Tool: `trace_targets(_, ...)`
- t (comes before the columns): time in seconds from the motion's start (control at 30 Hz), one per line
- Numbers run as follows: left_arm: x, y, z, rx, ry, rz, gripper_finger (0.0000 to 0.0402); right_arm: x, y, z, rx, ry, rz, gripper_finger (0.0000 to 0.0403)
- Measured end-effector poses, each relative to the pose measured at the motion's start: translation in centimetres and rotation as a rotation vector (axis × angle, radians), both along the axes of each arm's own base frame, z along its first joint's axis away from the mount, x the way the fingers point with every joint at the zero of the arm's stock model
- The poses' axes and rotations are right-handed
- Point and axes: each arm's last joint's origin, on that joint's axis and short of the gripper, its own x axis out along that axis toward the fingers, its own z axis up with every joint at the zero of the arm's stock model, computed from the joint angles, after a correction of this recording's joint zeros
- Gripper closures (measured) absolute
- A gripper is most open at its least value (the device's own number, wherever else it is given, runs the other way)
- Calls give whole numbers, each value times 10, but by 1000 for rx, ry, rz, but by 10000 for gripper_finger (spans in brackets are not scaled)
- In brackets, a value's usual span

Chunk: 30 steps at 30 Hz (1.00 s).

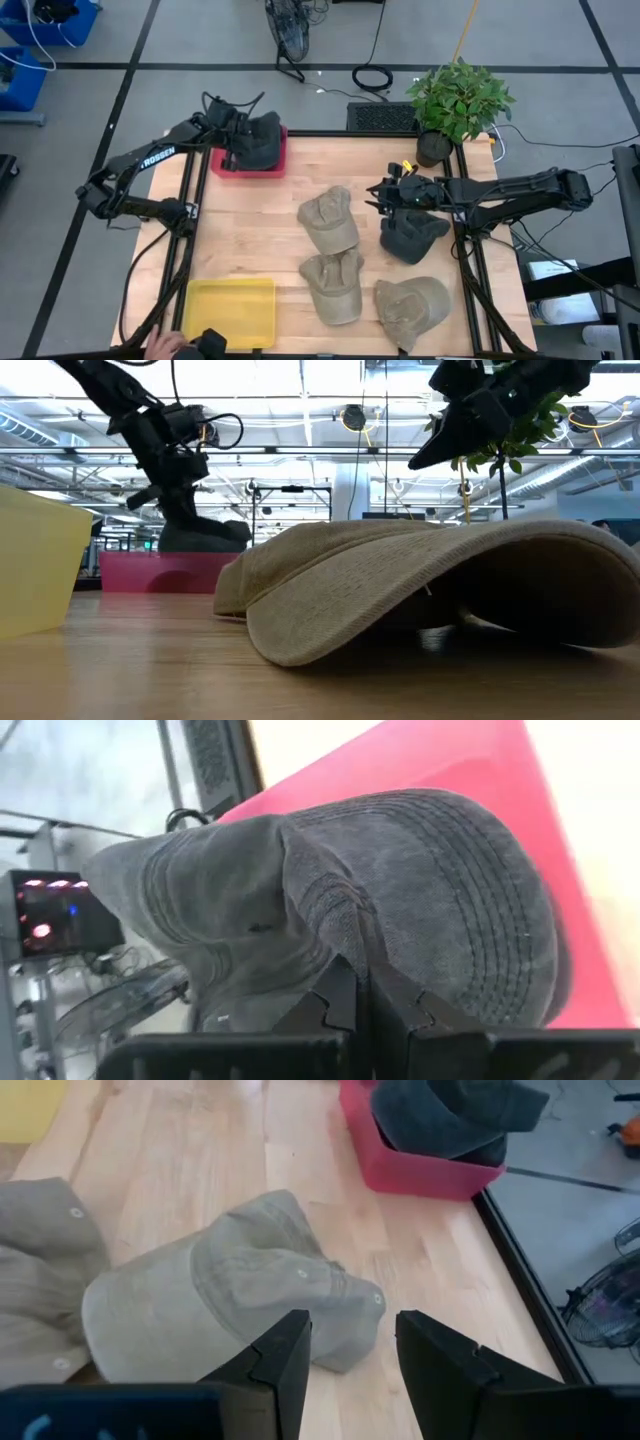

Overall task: Pick & Place hat
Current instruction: Put the top black cap into the red bin

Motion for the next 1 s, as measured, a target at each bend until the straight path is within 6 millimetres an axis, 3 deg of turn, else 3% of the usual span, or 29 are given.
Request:
trace_targets(0.43,3,-2,-1,-26,-21,48,362,0,-4,-5,-1,-23,-17,268)
trace_targets(0.7,13,-6,2,35,-16,183,356,0,-4,-5,2,-22,-18,268)
trace_targets(1.0,16,-12,0,13,7,222,275,-1,-3,-6,22,-16,-28,268)
